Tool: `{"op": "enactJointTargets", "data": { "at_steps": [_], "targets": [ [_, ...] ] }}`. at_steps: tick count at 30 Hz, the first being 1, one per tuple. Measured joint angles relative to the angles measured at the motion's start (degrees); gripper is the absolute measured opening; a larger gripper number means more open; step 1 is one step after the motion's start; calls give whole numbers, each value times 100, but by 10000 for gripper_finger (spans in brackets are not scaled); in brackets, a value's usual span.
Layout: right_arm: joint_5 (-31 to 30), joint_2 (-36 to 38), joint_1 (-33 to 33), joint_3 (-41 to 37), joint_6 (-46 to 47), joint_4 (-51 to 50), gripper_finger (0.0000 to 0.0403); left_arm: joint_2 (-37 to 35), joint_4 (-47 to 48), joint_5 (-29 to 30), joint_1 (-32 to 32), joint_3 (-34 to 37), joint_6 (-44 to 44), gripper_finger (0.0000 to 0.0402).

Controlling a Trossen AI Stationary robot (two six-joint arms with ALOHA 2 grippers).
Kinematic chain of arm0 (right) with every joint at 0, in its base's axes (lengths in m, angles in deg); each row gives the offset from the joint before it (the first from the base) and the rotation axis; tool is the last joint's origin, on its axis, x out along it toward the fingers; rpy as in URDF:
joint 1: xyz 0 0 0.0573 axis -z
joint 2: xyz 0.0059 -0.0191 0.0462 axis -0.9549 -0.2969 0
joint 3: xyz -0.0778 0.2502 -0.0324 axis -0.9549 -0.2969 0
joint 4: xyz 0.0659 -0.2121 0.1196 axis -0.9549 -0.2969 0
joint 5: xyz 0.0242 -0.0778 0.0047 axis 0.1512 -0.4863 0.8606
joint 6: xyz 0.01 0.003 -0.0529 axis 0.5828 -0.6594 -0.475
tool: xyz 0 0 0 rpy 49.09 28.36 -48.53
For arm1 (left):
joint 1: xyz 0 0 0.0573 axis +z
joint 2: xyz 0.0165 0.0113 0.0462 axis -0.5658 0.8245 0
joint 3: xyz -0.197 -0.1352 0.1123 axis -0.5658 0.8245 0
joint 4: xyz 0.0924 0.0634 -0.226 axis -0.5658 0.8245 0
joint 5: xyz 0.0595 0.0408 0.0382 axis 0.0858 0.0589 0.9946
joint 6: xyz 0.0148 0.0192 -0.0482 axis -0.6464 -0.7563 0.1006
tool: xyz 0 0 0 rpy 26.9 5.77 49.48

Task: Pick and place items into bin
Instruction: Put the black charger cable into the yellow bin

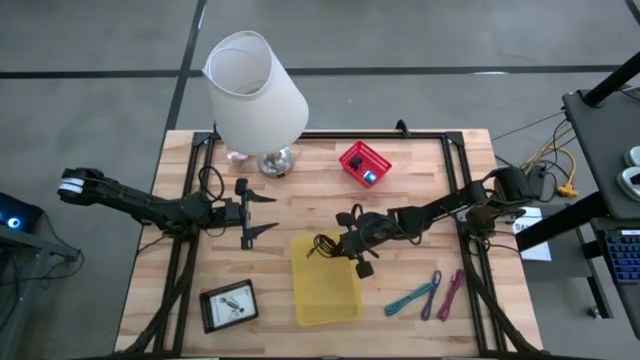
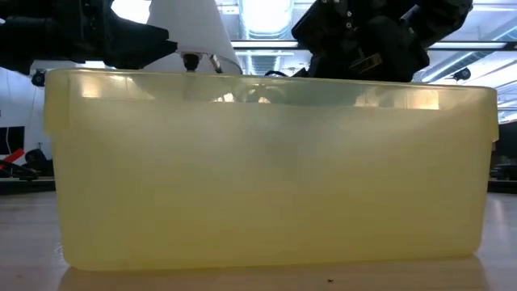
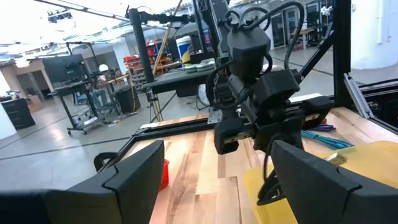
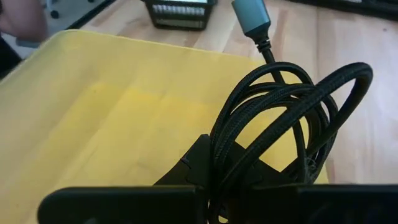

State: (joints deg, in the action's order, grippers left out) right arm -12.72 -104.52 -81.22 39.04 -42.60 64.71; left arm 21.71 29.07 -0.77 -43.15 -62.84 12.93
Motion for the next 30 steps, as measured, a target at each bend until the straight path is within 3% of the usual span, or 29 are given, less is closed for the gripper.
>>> {"op": "enactJointTargets", "data": {
  "at_steps": [11,30],
  "targets": [
    [-528,2,9,58,141,-468,13,0,4,0,0,0,-2,279],
    [-547,-11,2,136,217,-609,13,0,37,0,0,0,0,279]
  ]
}}
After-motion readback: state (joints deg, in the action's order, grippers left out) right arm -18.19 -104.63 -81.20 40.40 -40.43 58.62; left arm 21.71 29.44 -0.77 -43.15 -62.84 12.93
